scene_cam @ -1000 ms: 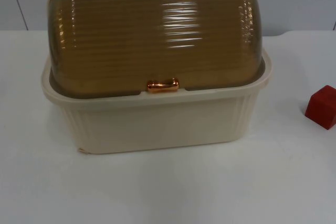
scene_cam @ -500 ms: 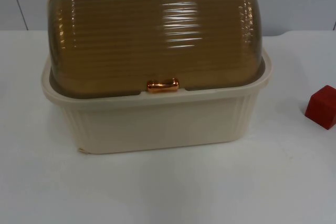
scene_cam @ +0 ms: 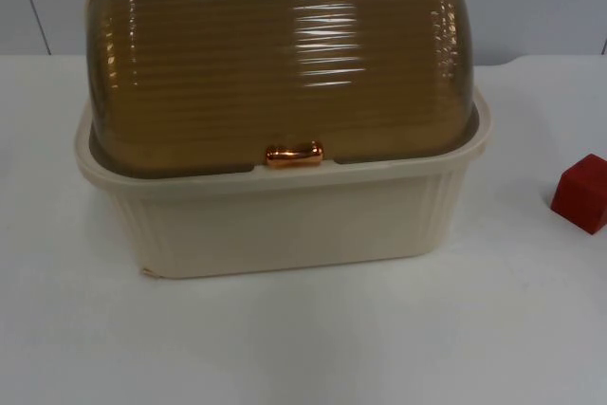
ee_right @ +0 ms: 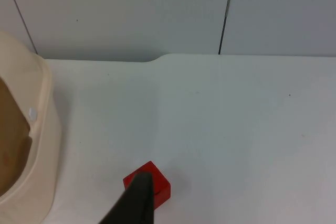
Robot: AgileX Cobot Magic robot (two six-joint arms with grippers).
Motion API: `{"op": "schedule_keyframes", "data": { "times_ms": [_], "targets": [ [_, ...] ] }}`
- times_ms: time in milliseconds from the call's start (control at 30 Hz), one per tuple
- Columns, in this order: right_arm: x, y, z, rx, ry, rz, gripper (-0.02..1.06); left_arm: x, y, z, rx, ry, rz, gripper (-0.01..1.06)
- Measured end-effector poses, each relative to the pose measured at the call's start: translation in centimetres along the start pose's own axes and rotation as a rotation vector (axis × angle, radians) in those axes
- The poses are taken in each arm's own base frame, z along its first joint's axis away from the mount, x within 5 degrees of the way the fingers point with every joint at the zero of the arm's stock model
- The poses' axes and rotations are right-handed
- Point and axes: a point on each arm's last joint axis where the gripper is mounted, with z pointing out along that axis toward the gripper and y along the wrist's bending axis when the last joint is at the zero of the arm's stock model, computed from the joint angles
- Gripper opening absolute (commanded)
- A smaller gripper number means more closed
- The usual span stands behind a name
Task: Open the box lid with the left hand, place the block into the box with the right hand, then close the box lid with the left hand.
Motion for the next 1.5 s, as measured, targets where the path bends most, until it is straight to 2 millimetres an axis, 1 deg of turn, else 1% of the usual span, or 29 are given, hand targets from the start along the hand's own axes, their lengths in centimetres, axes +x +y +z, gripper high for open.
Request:
{"op": "schedule_keyframes", "data": {
  "times_ms": [567, 667, 700, 733, 800, 833, 867, 967, 1000, 1033, 1133, 1167, 1200, 1300, 1333, 1367, 1433, 1500],
  "targets": [
    [0.0, 0.0, 0.0, 0.002, 0.0, -0.002, 1.05, 0.0, 0.0, 0.0, 0.0, 0.003, 0.032, 1.05],
    [0.0, 0.0, 0.0, 0.002, 0.0, 0.0, 1.05, 0.1, -0.6, 0.0, 0.031, 0.013, 0.125, 1.05],
    [0.0, 0.0, 0.0, 0.002, 0.0, 0.0, 1.05, 0.1, -0.6, 0.0, 0.031, 0.013, 0.125, 1.05],
    [0.0, 0.0, 0.0, 0.002, 0.0, 0.0, 1.05, 0.2, -1.0, -0.1, 0.051, 0.024, 0.183, 1.05],
    [0.0, 0.0, 0.0, 0.002, 0.0, 0.0, 1.05, 0.6, -2.3, 0.0, 0.118, 0.06, 0.32, 1.05],
    [0.0, 0.0, 0.0, 0.002, 0.0, 0.0, 1.05, 1.1, -3.2, 0.2, 0.166, 0.106, 0.411, 1.05],
    [0.0, 0.0, 0.0, 0.002, 0.0, 0.0, 1.05, 1.1, -3.2, 0.2, 0.166, 0.106, 0.411, 1.05],
    [0.0, 0.0, 0.0, 0.002, 0.0, 0.0, 1.05, 2.5, -5.4, 0.5, 0.257, 0.222, 0.623, 1.05],
    [0.0, 0.0, 0.0, 0.001, -0.002, 0.0, 1.05, 2.8, -6.0, 0.7, 0.268, 0.251, 0.691, 1.05],
    [0.0, 0.0, 0.0, 0.001, -0.002, 0.0, 1.05, 2.8, -6.0, 0.7, 0.268, 0.251, 0.691, 1.05],
    [0.0, 0.0, 0.0, 0.001, -0.002, 0.0, 1.05, 4.0, -8.4, 1.1, 0.299, 0.275, 0.896, 1.05],
    [0.0, 0.0, 0.0, 0.001, -0.002, 0.0, 1.05, 4.4, -9.4, 1.1, 0.302, 0.262, 0.968, 1.05],
    [0.0, 0.0, 0.0, 0.001, -0.002, 0.0, 1.05, 4.4, -9.4, 1.1, 0.302, 0.262, 0.968, 1.05],
    [0.0, 0.0, 0.0, 0.001, -0.002, 0.0, 1.05, 5.5, -12.3, 1.0, 0.294, 0.185, 1.174, 1.05],
    [0.0, 0.0, 0.0, 0.001, -0.002, 0.0, 1.05, 6.0, -14.0, 0.8, 0.293, 0.131, 1.253, 1.05],
    [0.0, 0.0, 0.0, 0.001, -0.002, 0.0, 1.05, 6.0, -14.0, 0.8, 0.293, 0.131, 1.253, 1.05],
    [0.0, 0.0, 0.0, 0.001, -0.002, 0.0, 1.05, 6.5, -16.0, 0.4, 0.277, 0.049, 1.335, 1.05],
    [0.0, 0.0, 0.0, 0.001, -0.002, 0.0, 1.05, 7.2, -18.0, 0.2, 0.279, -0.012, 1.372, 1.05]
  ]
}}
